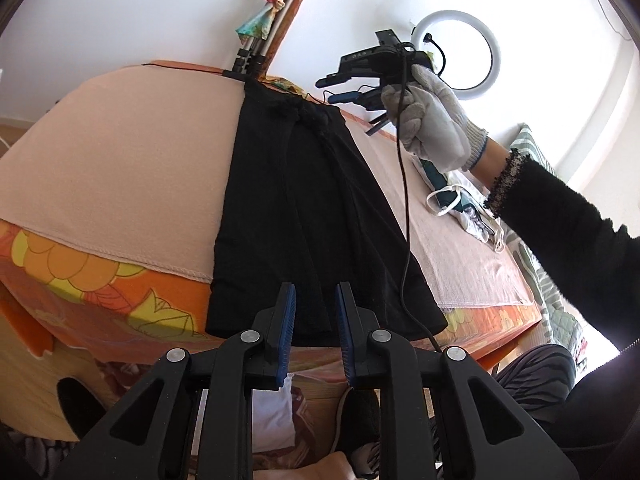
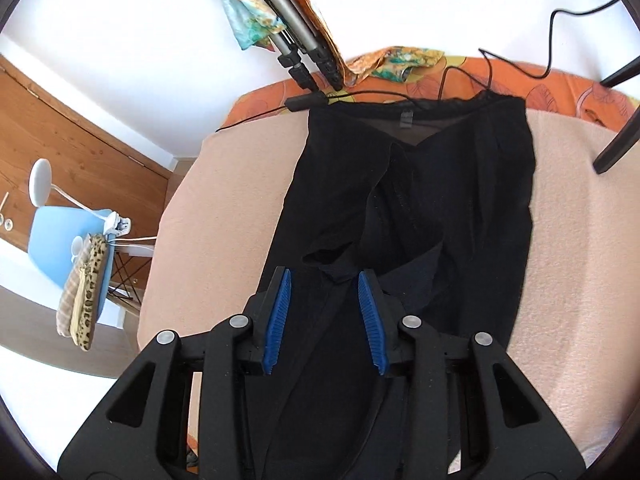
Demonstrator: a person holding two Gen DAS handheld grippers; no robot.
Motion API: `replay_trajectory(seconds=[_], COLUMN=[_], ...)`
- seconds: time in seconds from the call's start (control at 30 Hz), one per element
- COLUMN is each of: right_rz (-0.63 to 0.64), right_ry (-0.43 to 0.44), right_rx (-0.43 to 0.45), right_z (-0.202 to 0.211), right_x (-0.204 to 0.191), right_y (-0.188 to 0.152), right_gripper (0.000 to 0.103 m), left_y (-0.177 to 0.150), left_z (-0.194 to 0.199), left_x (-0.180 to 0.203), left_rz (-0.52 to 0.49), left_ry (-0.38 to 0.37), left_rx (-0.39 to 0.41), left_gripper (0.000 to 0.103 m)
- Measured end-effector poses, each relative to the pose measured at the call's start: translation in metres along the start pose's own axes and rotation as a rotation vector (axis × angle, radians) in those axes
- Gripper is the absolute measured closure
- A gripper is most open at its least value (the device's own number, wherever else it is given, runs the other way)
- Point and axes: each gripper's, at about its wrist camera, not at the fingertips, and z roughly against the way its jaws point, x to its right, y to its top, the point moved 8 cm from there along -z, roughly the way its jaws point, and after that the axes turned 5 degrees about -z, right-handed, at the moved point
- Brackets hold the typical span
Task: Fold small clothes
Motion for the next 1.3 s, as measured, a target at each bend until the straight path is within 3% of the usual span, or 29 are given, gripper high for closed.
replay_trajectory(seconds=[0.27,0.4,0.47,0.67,0.7,0.77,0.8,1.0,1.17,1.3], right_rz=[0.067,0.098,0.122,0.078,0.051,0.028,0.041,0.117,0.126,0.124], right_ry=[-0.058,-0.087,-0.166,-0.290,-0.272,-0.273,-0.296,-0.260,-0.166,-0.107], right_rx=[0.115,0.137,0.141,0.088,0.063,0.026,0.023,0.067,0.096,0.044], right_z=[0.088,0.126,0.137,0.135,0.130,0.119,0.116,0.123,0.120,0.098], right_x=[-0.002,-0.004,0.001,0.031,0.036,0.043,0.045,0.025,0.003,-0.011], right_y=[-0.049,-0.106,-0.142,-0.256,-0.272,-0.293,-0.299,-0.277,-0.248,-0.210], right_gripper=[0.065,0.066,0.066,0.066,0.066,0.066,0.066,0.066,0.065,0.065], left_y=[0.015,0.017,0.016,0.002,-0.002,-0.010,-0.014,-0.020,-0.020,-0.020], left_z=[0.010,0.007,0.005,-0.013,-0.017,-0.028,-0.032,-0.051,-0.053,-0.053], left_x=[-0.023,-0.032,-0.030,0.003,0.008,0.018,0.024,0.041,0.037,0.035], left_rz=[-0.091,-0.127,-0.149,-0.276,-0.304,-0.358,-0.379,-0.503,-0.521,-0.501], left_ry=[0.068,0.068,0.050,-0.041,-0.053,-0.063,-0.077,-0.008,0.003,-0.016], left_rx=[-0.026,-0.063,-0.072,-0.124,-0.137,-0.173,-0.184,-0.172,-0.157,-0.157], left_gripper=[0.084,0.084,0.084,0.084,0.082,0.066,0.066,0.066,0.066,0.066])
